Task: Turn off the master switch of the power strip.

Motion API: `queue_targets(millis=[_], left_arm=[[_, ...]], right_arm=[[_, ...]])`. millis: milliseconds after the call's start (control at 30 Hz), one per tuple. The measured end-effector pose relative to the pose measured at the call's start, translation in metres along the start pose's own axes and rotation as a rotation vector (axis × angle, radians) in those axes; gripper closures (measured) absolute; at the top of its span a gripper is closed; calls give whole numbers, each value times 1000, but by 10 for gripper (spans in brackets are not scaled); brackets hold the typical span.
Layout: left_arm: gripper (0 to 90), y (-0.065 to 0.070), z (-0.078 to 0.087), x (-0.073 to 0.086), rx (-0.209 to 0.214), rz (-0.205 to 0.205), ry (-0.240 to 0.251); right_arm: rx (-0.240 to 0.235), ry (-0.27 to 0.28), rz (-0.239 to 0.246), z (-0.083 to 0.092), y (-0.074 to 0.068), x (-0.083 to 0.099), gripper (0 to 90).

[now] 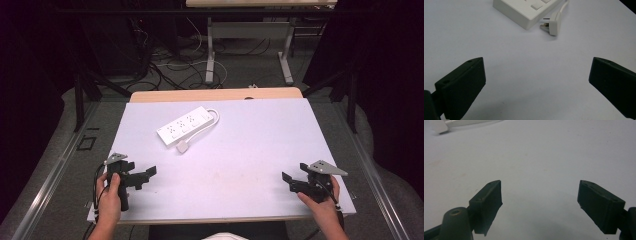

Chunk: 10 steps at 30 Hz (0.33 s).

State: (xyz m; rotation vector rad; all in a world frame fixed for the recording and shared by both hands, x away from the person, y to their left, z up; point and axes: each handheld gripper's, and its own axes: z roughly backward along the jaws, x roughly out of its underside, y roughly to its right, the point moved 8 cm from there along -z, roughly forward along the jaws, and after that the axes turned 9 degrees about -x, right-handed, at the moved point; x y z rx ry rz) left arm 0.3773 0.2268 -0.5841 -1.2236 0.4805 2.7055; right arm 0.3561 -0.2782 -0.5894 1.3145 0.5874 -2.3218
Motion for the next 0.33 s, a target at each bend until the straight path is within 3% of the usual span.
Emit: queue_targets(millis=[167,267,333], left_arm=[[7,-6,-1,4,-14,12,9],[7,-7,1,7,-6,18,-16],[7,-8,0,7,-9,23,2]], right_arm=[[-3,6,-2,-1,-1,0,193],[-3,-5,3,0,0,0,193],[1,7,-9,-1,0,0,193]])
